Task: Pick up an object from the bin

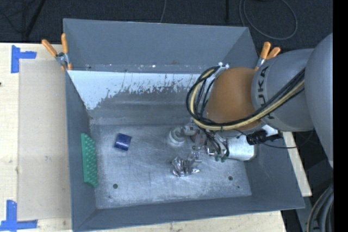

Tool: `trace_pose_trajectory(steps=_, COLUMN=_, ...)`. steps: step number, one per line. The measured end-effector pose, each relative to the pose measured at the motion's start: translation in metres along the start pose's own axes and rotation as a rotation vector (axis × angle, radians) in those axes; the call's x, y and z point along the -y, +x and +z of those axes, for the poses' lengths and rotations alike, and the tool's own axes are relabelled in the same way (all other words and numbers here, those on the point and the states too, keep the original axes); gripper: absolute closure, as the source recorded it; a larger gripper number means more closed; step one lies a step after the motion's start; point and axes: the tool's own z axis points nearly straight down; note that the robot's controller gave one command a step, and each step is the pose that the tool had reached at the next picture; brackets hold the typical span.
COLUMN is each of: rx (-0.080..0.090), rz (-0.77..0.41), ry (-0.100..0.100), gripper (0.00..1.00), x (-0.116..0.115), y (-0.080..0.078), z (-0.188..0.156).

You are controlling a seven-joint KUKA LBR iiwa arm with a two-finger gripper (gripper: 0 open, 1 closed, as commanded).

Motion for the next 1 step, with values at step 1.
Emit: trace_pose_trajectory(steps=1, rx=-0.006, rz=0.095, ry=-0.001, gripper=0.0, x=-0.0454, y=0.0294, z=-0.0004)
